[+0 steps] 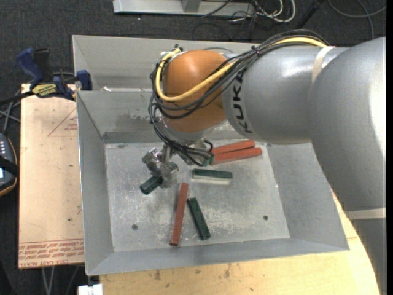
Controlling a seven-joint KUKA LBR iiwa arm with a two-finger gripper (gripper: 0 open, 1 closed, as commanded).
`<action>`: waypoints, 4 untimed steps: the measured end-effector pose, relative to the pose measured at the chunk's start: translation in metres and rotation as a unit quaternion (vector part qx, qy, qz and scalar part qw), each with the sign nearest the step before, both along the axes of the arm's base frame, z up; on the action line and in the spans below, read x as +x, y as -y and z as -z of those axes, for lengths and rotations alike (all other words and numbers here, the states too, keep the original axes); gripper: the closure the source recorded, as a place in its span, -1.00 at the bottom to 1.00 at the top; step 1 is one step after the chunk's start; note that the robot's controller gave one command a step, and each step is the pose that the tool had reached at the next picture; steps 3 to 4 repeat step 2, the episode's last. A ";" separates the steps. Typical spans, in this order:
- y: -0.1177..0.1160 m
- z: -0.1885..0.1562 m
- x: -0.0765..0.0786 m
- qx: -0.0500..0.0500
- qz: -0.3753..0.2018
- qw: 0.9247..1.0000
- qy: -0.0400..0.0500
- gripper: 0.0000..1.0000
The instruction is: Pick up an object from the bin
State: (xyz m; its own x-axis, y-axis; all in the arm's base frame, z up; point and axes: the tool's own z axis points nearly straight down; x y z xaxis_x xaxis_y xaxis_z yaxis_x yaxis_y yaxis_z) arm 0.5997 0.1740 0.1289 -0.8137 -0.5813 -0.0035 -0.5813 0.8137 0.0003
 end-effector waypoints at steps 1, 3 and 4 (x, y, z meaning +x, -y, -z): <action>0.000 -0.012 0.000 0.000 0.000 1.000 0.001 1.00; 0.000 -0.021 0.001 0.000 0.000 1.000 0.001 1.00; 0.000 -0.021 0.001 0.000 0.000 1.000 0.001 1.00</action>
Offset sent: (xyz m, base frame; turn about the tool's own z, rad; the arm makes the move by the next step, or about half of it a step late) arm 0.0001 0.0002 0.0007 0.0000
